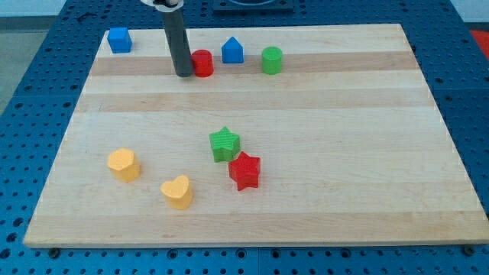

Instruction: Push green circle to blue triangle

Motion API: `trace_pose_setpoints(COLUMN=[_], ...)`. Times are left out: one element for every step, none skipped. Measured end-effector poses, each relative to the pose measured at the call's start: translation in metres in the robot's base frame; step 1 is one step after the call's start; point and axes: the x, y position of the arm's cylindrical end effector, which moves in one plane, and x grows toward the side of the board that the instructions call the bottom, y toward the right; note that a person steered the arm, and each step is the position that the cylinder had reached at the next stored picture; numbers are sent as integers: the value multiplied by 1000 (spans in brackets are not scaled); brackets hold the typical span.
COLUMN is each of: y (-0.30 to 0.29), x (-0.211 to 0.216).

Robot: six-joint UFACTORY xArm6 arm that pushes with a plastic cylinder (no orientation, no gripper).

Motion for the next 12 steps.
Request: trace_pose_setpoints(y=[4, 4, 37, 115, 190, 225, 231, 228, 221, 214, 210, 202], x=[0, 18, 49, 37, -5, -34, -37, -32, -30, -30, -30, -30])
